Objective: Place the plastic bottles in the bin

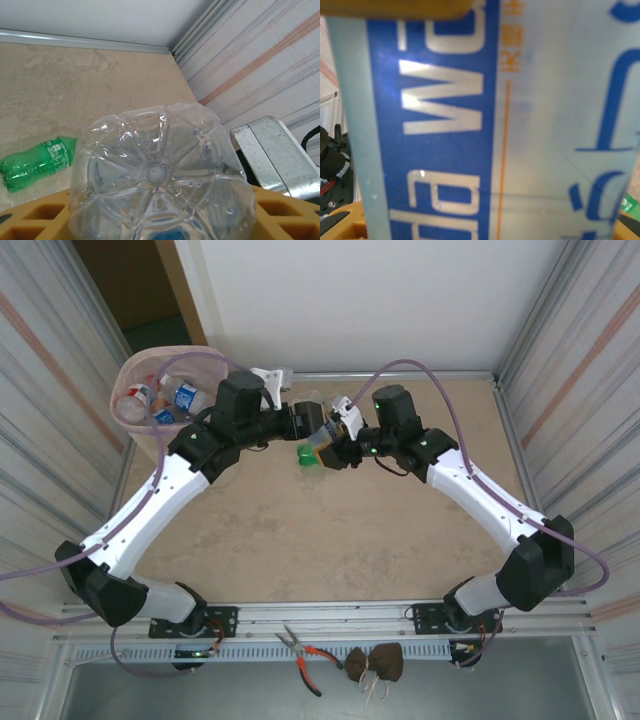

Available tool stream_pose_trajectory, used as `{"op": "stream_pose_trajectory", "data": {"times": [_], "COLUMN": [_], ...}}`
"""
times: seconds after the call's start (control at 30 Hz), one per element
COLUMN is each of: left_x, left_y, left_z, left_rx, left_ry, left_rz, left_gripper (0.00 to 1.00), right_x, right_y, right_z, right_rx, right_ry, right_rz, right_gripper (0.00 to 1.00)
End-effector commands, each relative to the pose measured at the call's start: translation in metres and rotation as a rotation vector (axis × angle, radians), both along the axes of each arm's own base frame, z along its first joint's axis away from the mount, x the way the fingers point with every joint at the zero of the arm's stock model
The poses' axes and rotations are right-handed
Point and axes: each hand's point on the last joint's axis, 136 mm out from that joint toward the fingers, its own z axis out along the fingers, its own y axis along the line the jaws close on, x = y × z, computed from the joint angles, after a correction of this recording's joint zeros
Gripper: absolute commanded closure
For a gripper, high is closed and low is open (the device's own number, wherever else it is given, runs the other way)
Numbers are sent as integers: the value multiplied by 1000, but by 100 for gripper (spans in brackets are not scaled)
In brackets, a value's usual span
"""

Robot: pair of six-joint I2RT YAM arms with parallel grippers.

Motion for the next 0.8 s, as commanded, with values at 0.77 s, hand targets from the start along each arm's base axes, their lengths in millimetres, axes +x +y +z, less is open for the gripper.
{"op": "stream_pose_trajectory", "data": {"times": [0.77], "left_x": [7], "left_y": [201], "left_z": [111], "left_rx": [242], "left_ry": [-280], "left_rz": [397], "left_gripper": [49], "right_x": [-38], "right_y": [-29], "right_z": [83], "right_rx": [108], "right_ry": [-197], "right_rz": [-38], "right_gripper": [11]}}
